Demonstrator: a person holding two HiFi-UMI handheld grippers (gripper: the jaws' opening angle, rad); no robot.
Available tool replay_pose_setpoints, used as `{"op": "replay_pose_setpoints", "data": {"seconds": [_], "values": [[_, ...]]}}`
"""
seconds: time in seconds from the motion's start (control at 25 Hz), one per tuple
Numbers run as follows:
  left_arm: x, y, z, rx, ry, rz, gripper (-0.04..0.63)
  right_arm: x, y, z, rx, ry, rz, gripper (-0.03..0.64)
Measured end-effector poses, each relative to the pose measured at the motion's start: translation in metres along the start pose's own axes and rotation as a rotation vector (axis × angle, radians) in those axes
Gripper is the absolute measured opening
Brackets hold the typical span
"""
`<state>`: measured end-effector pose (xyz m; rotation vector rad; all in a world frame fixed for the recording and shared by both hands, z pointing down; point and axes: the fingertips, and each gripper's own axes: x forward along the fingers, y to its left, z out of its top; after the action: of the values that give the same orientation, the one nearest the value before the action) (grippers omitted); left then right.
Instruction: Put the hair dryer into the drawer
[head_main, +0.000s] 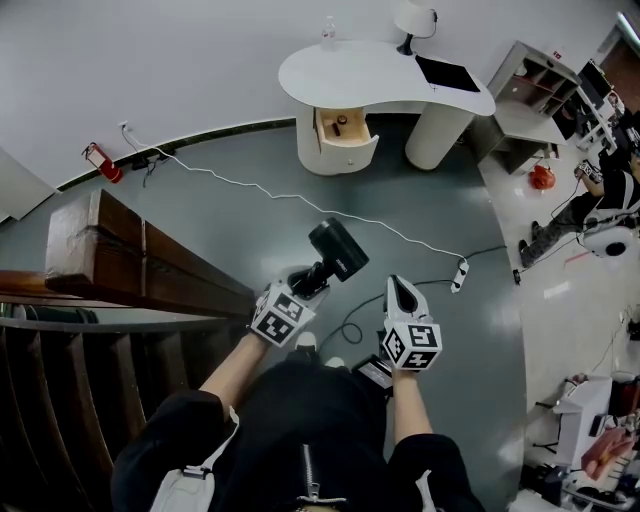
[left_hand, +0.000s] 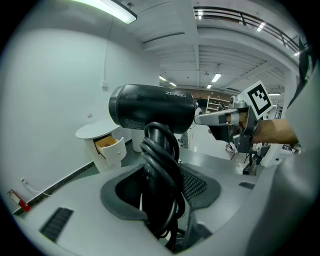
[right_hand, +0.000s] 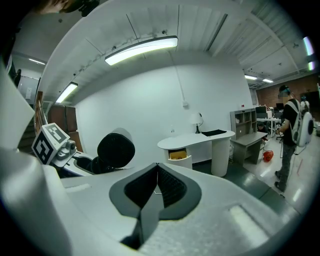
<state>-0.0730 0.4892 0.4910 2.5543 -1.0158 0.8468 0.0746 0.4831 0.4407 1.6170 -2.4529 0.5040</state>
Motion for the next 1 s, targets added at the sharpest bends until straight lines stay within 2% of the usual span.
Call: {"op": "replay_pose_setpoints", "data": {"seconds": [1.0], "values": [[0.01,0.03,-0.001,0.015,0.0,-0.055,0.204,0.018,0.003,0.013,0.021,-0.029,-0.057,0.005]]}}
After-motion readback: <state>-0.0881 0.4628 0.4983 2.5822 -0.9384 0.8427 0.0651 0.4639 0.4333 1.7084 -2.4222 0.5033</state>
